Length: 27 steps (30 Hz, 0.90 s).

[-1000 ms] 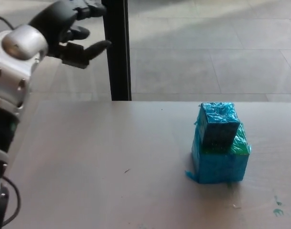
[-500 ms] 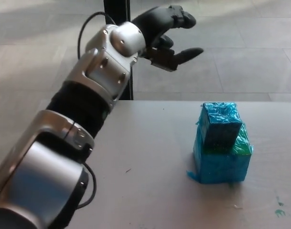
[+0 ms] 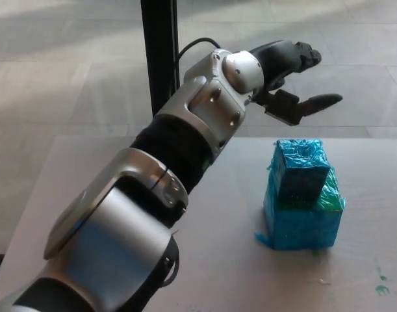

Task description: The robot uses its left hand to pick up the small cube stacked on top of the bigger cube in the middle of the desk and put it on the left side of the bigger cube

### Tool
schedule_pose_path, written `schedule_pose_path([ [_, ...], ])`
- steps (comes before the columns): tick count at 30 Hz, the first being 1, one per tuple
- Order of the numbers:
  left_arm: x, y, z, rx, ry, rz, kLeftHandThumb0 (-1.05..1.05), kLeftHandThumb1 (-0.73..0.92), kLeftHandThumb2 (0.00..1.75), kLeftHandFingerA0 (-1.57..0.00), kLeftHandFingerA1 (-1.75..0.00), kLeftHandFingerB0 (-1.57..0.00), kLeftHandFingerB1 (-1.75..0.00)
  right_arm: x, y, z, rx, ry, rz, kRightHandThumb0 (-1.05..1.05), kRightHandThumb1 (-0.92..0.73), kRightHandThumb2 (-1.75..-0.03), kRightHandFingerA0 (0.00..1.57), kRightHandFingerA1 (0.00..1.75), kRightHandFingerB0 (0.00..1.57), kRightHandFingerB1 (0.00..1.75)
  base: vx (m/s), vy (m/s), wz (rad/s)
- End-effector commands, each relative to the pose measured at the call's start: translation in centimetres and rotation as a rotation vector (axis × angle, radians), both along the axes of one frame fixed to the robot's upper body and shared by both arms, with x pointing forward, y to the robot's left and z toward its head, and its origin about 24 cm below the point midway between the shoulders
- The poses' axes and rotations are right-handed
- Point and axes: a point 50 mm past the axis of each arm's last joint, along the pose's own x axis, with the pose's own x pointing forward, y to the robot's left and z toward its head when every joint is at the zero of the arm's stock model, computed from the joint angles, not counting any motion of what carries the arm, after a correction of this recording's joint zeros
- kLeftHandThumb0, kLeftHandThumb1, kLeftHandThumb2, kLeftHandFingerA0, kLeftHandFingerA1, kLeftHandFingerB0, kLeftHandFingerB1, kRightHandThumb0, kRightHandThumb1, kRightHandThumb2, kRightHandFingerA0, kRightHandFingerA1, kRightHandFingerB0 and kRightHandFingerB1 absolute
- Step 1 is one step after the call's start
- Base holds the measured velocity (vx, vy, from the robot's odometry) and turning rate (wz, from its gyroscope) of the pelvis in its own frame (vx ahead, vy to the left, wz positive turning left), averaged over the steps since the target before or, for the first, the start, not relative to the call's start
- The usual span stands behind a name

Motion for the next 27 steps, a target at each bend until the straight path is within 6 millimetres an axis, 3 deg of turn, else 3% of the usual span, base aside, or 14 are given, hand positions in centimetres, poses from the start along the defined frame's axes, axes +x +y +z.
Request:
schedule_pose_path([
  [1,-0.4,-0.8,-0.7,0.094,0.035,-0.049,-1.05,0.72,0.64,0.0,0.0,0.0,0.0,0.4,-0.8,1.0,-0.03,-0.005,0.021,-0.56,-0.56,-0.92,0.5,0.69,0.3,0.51,0.0,0.0,0.0],
  [3,-0.5,-0.9,-1.2,0.087,0.058,-0.059,-1.05,0.72,0.64,0.0,0.0,0.0,0.0,0.4,-0.8,0.9,-0.032,-0.002,0.019,-0.56,-0.56,-0.92,0.5,0.69,0.3,0.51,0.0,0.0,0.0],
  [4,-0.6,-1.0,-1.9,0.1,0.078,-0.06,-1.05,0.71,0.65,0.0,0.0,0.0,0.0,0.4,-0.8,0.8,-0.034,0.0,0.015,-0.5,-0.7,-0.61,0.54,0.62,0.36,0.36,0.0,0.0,0.0],
  [8,-0.6,-1.0,-3.3,0.163,0.085,-0.054,-1.05,0.69,0.67,0.0,0.0,0.0,0.0,0.5,-0.9,1.1,-0.011,-0.025,0.04,-0.54,-0.7,-0.61,0.51,0.62,0.34,0.36,0.0,0.0,0.0],
  [9,-0.6,-0.8,-3.5,0.165,0.091,-0.063,-1.05,0.69,0.67,0.0,0.0,0.0,0.0,0.7,-0.8,1.2,-0.014,-0.02,0.047,-0.6,-0.57,-0.93,0.48,0.67,0.27,0.5,0.0,0.0,0.0],
  [21,-0.9,-1.1,-5.5,0.199,0.133,-0.068,-1.05,0.64,0.62,0.0,0.0,0.0,0.0,1.8,-0.6,1.3,-0.017,-0.017,0.024,-0.53,-0.54,-0.91,0.5,0.68,0.29,0.5,0.0,0.0,0.0],
  [22,-1.0,-1.0,-5.7,0.2,0.143,-0.07,-1.05,0.63,0.61,0.0,0.0,0.0,0.0,1.9,-0.6,1.2,-0.019,-0.012,0.015,-0.49,-0.69,-0.61,0.53,0.6,0.37,0.35,0.0,0.0,0.0],
  [23,-1.0,-1.1,-5.9,0.208,0.146,-0.07,-1.05,0.62,0.61,0.0,0.0,0.0,-0.01,1.9,-0.5,1.2,-0.017,-0.013,0.013,-0.52,-0.55,-0.91,0.51,0.68,0.3,0.5,0.0,0.0,0.0],
  [24,-1.0,-1.1,-6.0,0.219,0.144,-0.068,-1.05,0.62,0.61,0.0,0.0,0.0,-0.01,1.9,-0.5,1.2,-0.014,-0.016,0.015,-0.52,-0.55,-0.91,0.51,0.68,0.3,0.5,0.0,0.0,0.0],
  [25,-1.1,-1.2,-6.2,0.247,0.135,-0.073,-1.05,0.62,0.61,0.0,0.0,0.0,-0.01,2.0,-0.6,1.3,-0.021,-0.012,0.026,-0.51,-0.68,-0.61,0.53,0.61,0.37,0.35,0.0,0.0,0.0],
  [26,-1.1,-1.2,-6.4,0.25,0.137,-0.07,-1.05,0.61,0.61,0.0,0.0,0.0,-0.03,2.0,-0.6,1.3,-0.028,-0.011,0.028,-0.53,-0.54,-0.9,0.49,0.66,0.3,0.5,0.0,0.0,0.0],
  [27,-1.2,-1.4,-6.6,0.229,0.149,-0.07,-1.05,0.42,0.83,0.0,0.0,0.0,-0.07,2.1,-0.6,1.4,-0.032,-0.014,0.044,-0.55,-0.54,-0.92,0.49,0.69,0.27,0.5,0.0,0.0,0.0],
])
